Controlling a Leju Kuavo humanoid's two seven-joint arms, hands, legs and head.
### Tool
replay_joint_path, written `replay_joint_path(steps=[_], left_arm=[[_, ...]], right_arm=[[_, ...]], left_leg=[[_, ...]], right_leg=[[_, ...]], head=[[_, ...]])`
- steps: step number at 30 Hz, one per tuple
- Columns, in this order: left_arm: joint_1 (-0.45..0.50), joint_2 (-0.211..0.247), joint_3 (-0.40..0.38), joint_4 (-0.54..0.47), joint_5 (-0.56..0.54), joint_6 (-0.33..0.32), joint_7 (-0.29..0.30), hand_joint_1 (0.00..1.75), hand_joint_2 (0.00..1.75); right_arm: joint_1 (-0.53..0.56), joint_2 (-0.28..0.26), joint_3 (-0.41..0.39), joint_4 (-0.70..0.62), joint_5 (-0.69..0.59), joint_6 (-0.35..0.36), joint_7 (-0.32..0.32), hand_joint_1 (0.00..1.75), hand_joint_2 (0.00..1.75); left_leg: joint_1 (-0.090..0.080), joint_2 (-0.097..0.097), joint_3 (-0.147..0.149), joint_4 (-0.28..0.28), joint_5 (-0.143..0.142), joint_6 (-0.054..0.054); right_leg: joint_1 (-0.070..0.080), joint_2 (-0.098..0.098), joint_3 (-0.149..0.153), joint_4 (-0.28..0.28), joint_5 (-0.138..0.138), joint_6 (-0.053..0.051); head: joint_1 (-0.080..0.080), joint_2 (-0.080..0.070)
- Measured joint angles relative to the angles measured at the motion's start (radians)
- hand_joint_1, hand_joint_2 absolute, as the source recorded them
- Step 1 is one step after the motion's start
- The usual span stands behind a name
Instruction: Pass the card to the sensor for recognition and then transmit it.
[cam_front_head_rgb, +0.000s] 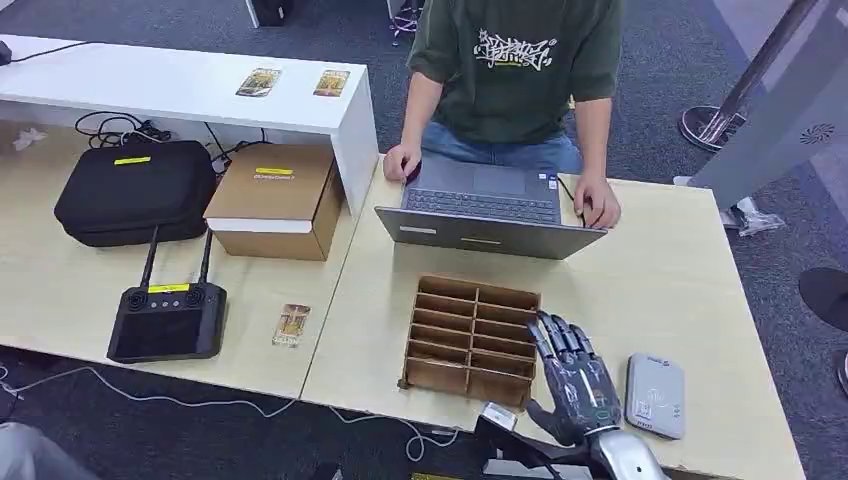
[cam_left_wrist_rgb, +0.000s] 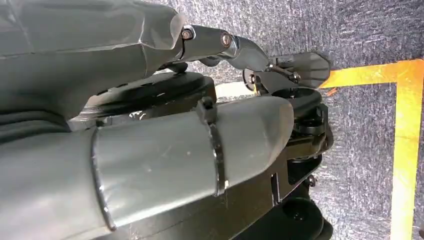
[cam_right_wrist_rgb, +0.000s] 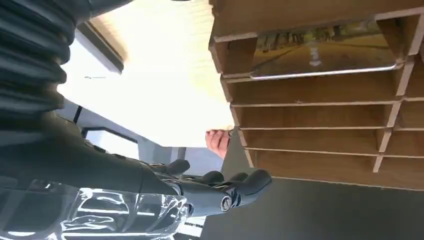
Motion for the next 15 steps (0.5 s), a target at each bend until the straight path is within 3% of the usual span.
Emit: replay_joint_path(steps=[15], left_arm=[[0.0, 0.001, 0.0, 0.0, -0.004, -0.005, 0.003, 0.0, 0.0]], right_arm=[[-0.05, 0.02, 0.002, 0.042, -0.01, -0.002, -0.018, 0.0, 1.75]], left_leg=[[0.0, 0.0, 0.0, 0.0, 0.0, 0.0]], right_leg=[[0.0, 0.0, 0.0, 0.0, 0.0, 0.0]], head=[[0.0, 0.0]])
